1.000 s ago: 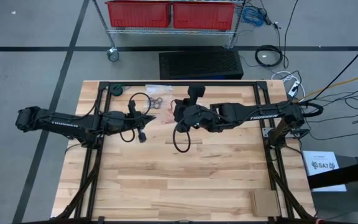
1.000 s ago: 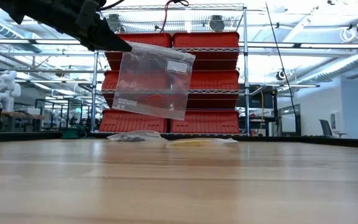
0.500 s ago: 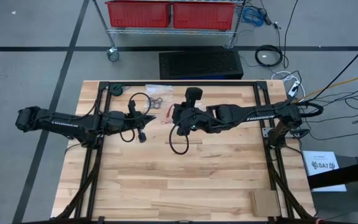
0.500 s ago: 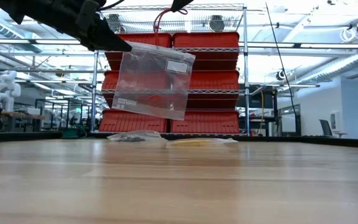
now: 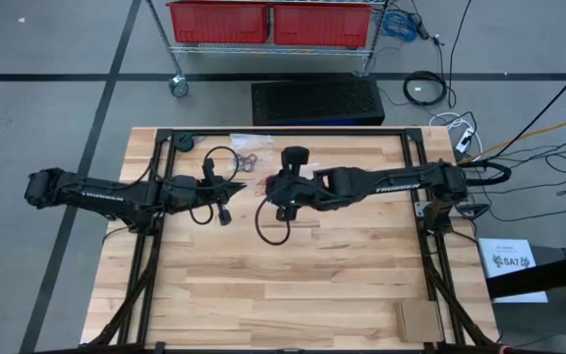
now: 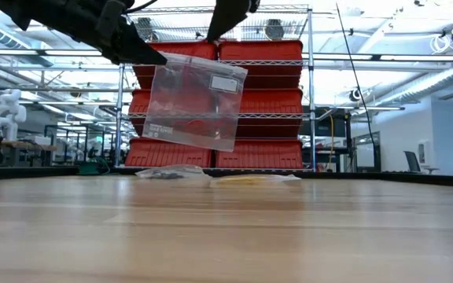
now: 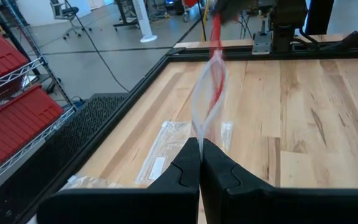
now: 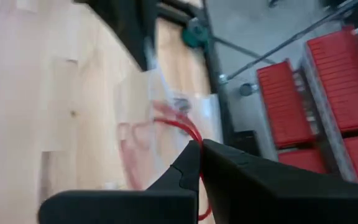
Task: Sort rubber bands
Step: Put the red rubber band into the transparent zip bag
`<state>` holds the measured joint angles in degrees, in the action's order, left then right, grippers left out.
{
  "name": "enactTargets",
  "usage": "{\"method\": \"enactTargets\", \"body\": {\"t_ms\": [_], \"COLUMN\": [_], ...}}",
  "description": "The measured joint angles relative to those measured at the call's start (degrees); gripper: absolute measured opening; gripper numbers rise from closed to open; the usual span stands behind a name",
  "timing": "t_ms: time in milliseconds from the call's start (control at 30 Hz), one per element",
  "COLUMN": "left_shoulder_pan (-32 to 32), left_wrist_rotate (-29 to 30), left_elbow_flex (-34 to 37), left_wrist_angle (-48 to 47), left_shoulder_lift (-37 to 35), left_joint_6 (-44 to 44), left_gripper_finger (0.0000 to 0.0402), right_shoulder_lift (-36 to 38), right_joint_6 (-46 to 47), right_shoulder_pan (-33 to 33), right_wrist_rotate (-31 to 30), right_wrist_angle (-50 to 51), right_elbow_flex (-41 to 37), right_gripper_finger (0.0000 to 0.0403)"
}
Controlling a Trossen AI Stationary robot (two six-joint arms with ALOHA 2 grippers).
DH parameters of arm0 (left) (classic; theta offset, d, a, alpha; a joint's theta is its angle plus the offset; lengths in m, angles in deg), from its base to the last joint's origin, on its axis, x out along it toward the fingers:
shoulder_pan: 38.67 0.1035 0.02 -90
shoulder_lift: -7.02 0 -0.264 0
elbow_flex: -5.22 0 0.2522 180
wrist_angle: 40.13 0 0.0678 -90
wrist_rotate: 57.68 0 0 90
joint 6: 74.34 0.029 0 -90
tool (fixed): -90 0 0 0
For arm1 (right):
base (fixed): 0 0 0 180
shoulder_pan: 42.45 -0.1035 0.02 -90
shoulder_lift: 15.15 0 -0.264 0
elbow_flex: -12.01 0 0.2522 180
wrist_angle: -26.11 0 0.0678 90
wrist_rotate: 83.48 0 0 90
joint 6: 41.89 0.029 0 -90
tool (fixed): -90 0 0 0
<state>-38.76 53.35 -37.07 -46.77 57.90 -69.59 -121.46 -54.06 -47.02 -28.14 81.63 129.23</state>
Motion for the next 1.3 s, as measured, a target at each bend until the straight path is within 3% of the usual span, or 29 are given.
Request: {"method": "enactTargets", "body": {"t_ms": [333, 1300], "left_shoulder_pan": [0.01, 0.02], "left_wrist_rotate": [0.00, -4.54], "left_elbow_flex": [0.00, 0.00], "left_wrist_angle": [0.01, 0.22], "left_shoulder_lift": [0.02, 0.02], "left_joint_6": [0.02, 0.04], "left_gripper_finger": [0.0000, 0.0000], "right_shoulder_lift": [-1.29, -2.66], "right_joint_6": [4.01, 2.86], "right_shoulder_pan": [1.98, 7.78], "right_wrist_rotate": [8.48, 25.53], "right_wrist_angle": [0.55, 0.24], "right_elbow_flex": [0.00, 1.27], "right_gripper_finger": [0.0000, 0.0000]}}
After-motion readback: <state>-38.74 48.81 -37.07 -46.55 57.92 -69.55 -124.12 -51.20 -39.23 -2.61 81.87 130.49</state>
